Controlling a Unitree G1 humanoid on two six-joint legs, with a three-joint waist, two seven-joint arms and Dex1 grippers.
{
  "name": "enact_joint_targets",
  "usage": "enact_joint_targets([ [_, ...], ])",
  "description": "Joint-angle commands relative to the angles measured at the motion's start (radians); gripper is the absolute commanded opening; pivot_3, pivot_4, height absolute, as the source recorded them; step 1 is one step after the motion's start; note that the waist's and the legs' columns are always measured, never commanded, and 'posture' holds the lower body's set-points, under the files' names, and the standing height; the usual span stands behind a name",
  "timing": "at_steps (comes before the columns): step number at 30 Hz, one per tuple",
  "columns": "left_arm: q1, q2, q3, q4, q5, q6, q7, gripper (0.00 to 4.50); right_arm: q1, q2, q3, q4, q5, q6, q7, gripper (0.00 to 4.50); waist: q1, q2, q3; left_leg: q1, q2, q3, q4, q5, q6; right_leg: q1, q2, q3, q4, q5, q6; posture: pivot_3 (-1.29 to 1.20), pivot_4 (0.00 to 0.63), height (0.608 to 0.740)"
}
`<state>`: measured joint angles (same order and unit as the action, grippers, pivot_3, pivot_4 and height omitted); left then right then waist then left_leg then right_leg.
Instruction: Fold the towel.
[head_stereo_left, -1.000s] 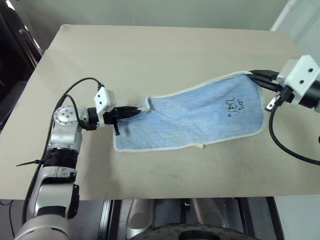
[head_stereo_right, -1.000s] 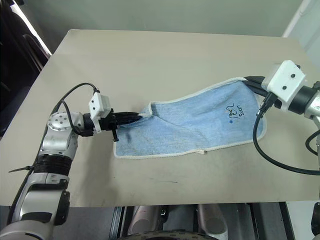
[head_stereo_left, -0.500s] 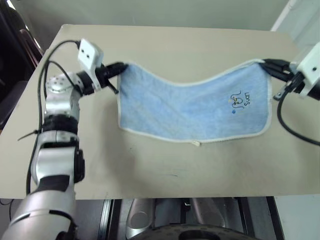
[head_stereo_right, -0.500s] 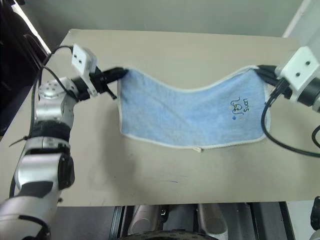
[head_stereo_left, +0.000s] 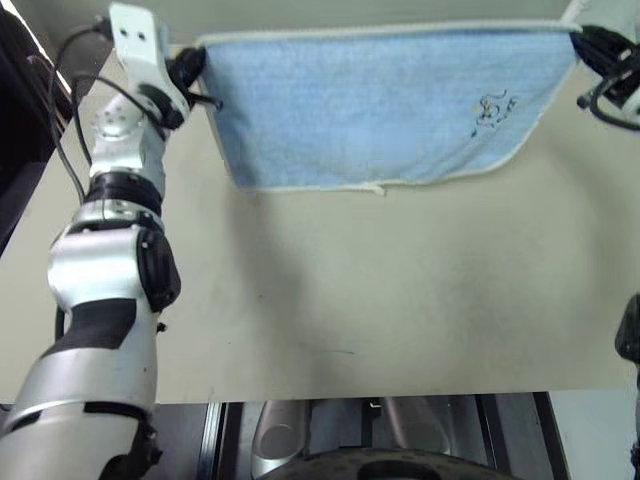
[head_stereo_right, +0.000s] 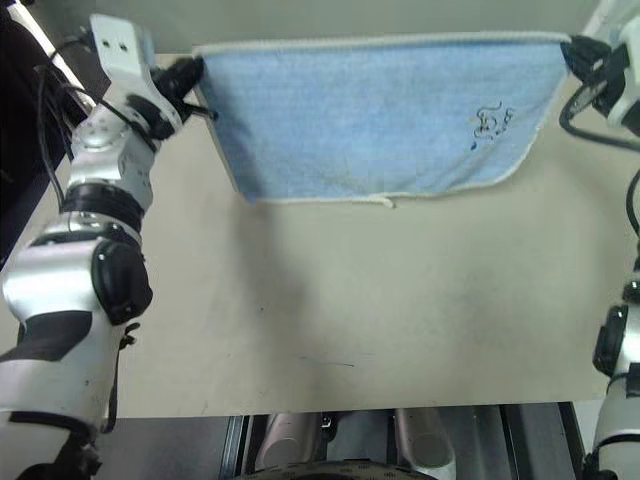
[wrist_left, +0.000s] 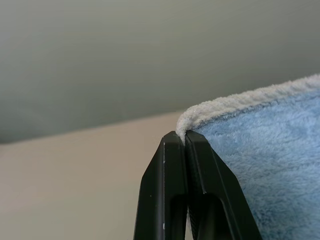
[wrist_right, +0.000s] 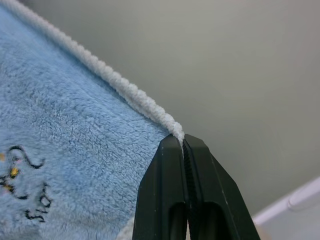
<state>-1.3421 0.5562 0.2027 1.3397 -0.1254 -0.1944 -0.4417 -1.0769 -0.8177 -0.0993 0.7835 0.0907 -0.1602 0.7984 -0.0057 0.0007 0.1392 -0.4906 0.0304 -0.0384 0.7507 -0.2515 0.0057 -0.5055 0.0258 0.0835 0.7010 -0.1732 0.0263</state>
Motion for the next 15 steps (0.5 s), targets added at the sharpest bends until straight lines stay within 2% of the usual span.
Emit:
enact_joint_targets([
  [1,-0.049,0.011,0.055,0.012,0.003,0.011,0.114,0.02,-0.102,-0.002,0.010,0.207,-0.067,-0.117,-0.071,0.00,0.001,0.000,0.000,-0.001,0.000,-0.002,0.000,0.001,0.000,0.000,-0.001,0.000,0.001,0.000,0.000,0.00,0.150,0.697],
  [7,-0.082,-0.006,0.088,0.017,0.031,-0.050,0.166,0.02,-0.217,0.040,0.014,0.416,-0.098,-0.176,-0.163,0.00,0.000,0.004,0.003,-0.009,-0.001,0.002,0.003,0.001,0.000,-0.013,-0.006,0.000,0.013,-0.003,-0.001,0.00,0.150,0.697],
  [10,-0.081,-0.010,0.109,0.018,0.033,-0.082,0.157,0.02,-0.225,0.050,0.010,0.446,-0.097,-0.187,-0.174,0.00,-0.002,0.004,0.004,-0.016,-0.001,0.003,0.005,0.002,0.000,-0.021,-0.006,-0.001,0.016,-0.003,-0.001,0.00,0.150,0.697],
  [14,-0.081,-0.012,0.128,0.019,0.042,-0.085,0.151,0.02,-0.228,0.051,0.012,0.457,-0.097,-0.197,-0.173,0.00,-0.005,0.005,0.005,-0.018,-0.002,0.005,0.005,0.002,0.000,-0.024,-0.006,-0.001,0.018,-0.003,-0.001,0.00,0.150,0.697],
  [15,-0.067,-0.008,0.133,0.017,0.038,-0.091,0.111,0.02,-0.210,0.052,0.000,0.439,-0.075,-0.201,-0.137,0.00,-0.006,0.005,0.005,-0.019,-0.001,0.004,0.006,0.003,0.000,-0.024,-0.007,0.000,0.019,-0.003,-0.001,0.00,0.150,0.697],
])
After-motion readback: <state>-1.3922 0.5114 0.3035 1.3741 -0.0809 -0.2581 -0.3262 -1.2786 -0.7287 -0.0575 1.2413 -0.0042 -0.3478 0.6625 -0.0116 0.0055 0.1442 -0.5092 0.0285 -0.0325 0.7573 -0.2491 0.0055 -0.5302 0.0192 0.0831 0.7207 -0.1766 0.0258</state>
